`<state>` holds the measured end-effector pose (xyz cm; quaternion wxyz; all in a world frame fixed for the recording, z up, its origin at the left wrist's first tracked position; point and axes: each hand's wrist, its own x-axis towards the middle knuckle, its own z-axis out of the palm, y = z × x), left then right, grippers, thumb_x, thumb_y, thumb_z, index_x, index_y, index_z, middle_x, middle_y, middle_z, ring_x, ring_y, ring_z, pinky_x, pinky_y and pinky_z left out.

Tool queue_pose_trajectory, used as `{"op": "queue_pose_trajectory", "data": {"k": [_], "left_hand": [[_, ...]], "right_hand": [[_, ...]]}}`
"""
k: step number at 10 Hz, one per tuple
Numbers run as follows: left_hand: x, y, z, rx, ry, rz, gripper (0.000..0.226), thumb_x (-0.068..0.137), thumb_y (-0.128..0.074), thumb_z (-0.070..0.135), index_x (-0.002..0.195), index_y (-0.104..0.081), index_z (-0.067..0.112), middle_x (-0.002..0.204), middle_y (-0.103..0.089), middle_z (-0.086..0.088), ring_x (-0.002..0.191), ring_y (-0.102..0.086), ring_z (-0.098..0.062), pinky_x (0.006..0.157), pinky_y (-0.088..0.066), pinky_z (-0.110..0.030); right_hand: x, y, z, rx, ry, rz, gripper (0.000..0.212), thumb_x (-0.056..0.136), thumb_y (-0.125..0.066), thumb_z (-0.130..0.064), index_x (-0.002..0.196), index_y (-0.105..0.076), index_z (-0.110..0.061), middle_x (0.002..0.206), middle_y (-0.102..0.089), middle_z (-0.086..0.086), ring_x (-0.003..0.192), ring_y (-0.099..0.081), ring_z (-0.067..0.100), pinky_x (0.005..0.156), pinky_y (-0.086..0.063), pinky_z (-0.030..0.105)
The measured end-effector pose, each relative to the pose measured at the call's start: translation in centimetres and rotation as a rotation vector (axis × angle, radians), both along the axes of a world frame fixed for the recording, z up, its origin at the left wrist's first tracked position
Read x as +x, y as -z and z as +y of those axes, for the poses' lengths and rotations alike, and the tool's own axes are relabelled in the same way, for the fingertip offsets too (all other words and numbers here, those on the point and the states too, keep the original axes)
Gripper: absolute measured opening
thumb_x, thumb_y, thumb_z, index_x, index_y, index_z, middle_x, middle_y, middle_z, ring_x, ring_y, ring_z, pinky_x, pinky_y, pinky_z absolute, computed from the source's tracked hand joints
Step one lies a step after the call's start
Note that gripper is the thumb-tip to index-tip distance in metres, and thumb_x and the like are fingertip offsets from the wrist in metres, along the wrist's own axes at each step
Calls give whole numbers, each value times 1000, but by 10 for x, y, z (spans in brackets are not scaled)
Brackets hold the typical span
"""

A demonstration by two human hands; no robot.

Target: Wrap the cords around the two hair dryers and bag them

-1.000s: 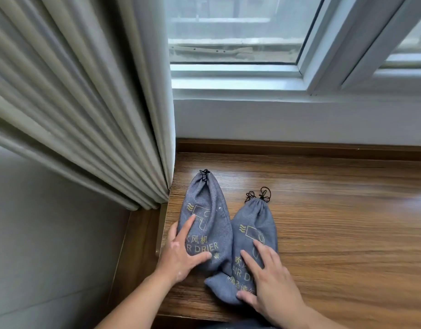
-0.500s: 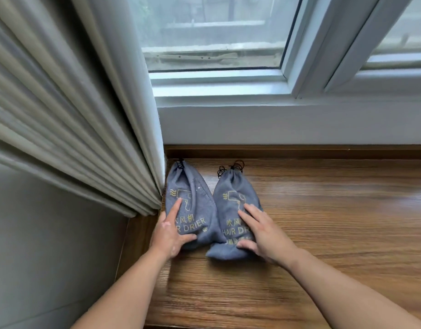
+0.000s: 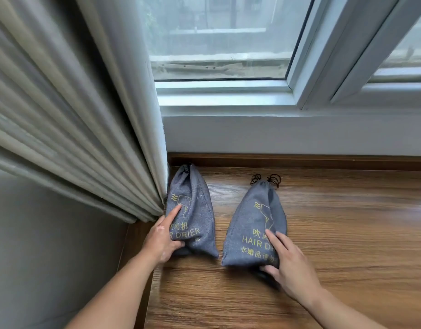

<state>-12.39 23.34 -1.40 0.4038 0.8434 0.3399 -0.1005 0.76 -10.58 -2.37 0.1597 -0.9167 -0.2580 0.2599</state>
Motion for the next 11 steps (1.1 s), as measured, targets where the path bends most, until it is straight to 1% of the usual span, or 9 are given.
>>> {"op": "queue_pose_trajectory", "data": {"k": [2, 3, 4, 5, 7, 8, 9, 10, 11], "left_hand": [[12, 5, -1, 2, 6, -15, 119, 64, -97, 15, 158, -31, 45, 152, -49, -2, 141, -49, -21, 119, -35, -26], [21, 7, 1, 14, 32, -18, 121, 62, -98, 20, 157, -29, 49, 151, -50, -1, 141, -49, -22, 120, -39, -34], [26, 8, 5, 0, 42, -31, 127, 58, -100, 25, 159, -27, 46, 155, -48, -3, 143, -48, -22, 121, -37, -32], [19, 12, 10, -18, -5, -53, 133, 54, -103, 25, 162, -26, 34, 158, -44, -8, 145, -46, -25, 120, -36, -31], [-19, 16, 17, -18, -31, 21, 135, 53, -102, 34, 163, -23, 32, 159, -45, -5, 144, -47, -24, 119, -38, -32], [-29, 20, 20, -31, -50, 37, 139, 41, -94, 57, 159, -21, 45, 154, -53, -1, 128, -63, -26, 111, -50, -41], [-31, 17, 18, -19, -29, 73, 132, 48, -91, 61, 160, -23, 40, 149, -58, -3, 125, -64, -24, 110, -51, -40], [-31, 1, 15, -34, 10, 126, 134, 50, -85, 75, 162, -24, 33, 152, -57, -6, 132, -61, -23, 112, -49, -38], [-21, -35, 0, 54, 112, 225, 118, 72, -76, 74, 163, -24, 22, 159, -48, -7, 144, -49, -22, 119, -39, -31]], "right_hand": [[37, -8, 47, 4, -102, -2, 102, 79, -81, -39, 160, -19, -39, 166, -26, -2, 148, -35, 24, 121, -32, 35], [47, -11, 61, -21, -131, 22, 107, 74, -83, -44, 160, -19, -39, 166, -23, 0, 148, -36, 26, 122, -32, 34], [45, -12, 60, 1, -74, 74, 113, 65, -74, -71, 159, -22, -38, 166, -22, -2, 150, -34, 23, 123, -30, 35], [37, -9, 55, 66, 56, 72, 94, 77, -60, -77, 157, -30, -36, 164, -28, -1, 149, -36, 21, 122, -32, 37], [27, -9, 50, 44, 97, 95, 84, 90, -61, -63, 159, -25, -32, 158, -37, 2, 146, -40, 22, 120, -33, 34], [26, -16, 46, 27, 59, 111, 85, 91, -61, -60, 161, -20, -32, 156, -41, 2, 144, -41, 21, 118, -34, 33], [27, -27, 36, -11, -16, 123, 86, 93, -62, -56, 162, -17, -29, 157, -44, 5, 145, -42, 22, 117, -33, 30], [36, -40, 20, -78, -145, 122, 89, 92, -60, -60, 162, -16, -25, 161, -41, 4, 147, -40, 21, 118, -31, 29], [52, -64, -1, -173, -253, 125, 93, 90, -58, -68, 162, -18, -23, 165, -35, 5, 150, -35, 22, 121, -28, 31]]}}
